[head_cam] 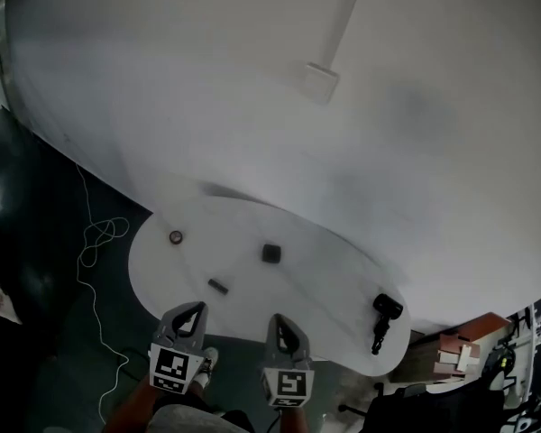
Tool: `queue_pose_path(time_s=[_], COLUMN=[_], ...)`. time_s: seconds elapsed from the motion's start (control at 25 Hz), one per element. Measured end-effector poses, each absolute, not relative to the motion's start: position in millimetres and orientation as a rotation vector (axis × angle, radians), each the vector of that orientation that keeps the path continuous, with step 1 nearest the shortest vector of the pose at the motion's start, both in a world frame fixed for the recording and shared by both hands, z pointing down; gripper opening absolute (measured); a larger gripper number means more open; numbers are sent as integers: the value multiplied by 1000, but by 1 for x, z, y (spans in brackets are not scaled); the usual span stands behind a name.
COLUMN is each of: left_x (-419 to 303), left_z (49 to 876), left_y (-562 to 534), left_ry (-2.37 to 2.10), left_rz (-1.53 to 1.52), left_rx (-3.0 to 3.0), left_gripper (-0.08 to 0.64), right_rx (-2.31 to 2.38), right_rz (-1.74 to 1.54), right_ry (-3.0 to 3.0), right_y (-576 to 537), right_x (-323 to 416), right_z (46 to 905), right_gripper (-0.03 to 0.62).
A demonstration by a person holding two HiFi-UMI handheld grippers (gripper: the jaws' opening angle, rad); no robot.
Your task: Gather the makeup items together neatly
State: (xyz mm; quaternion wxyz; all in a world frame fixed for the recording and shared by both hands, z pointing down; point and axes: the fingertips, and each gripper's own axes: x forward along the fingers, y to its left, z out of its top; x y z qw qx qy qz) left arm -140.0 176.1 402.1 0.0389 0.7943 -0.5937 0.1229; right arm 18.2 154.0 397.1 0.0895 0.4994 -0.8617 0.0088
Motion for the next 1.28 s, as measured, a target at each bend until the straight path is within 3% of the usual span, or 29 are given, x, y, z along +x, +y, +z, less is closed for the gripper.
queue_pose_path(time_s=[0.72, 0.8, 1.04, 1.28], left_x=[-234, -236, -246, -251], left_z=[536, 544, 570, 596], left_y=[107, 103, 96, 96], left_ry=[-1739, -1722, -1699, -1674], left_rz=[500, 515, 540, 571], left_rx=[2136, 2126, 2089, 2037], left_gripper=[10, 9, 9, 9], right_rx=[1067, 1012, 883, 776], right_rz=[240, 265, 313, 324], right_ry=[-2466, -2450, -2395, -2347], right_y=[66, 65, 60, 55], right_x=[-106, -114, -128, -140], right_z=[552, 568, 615, 653], right_gripper=[3, 87, 209, 239])
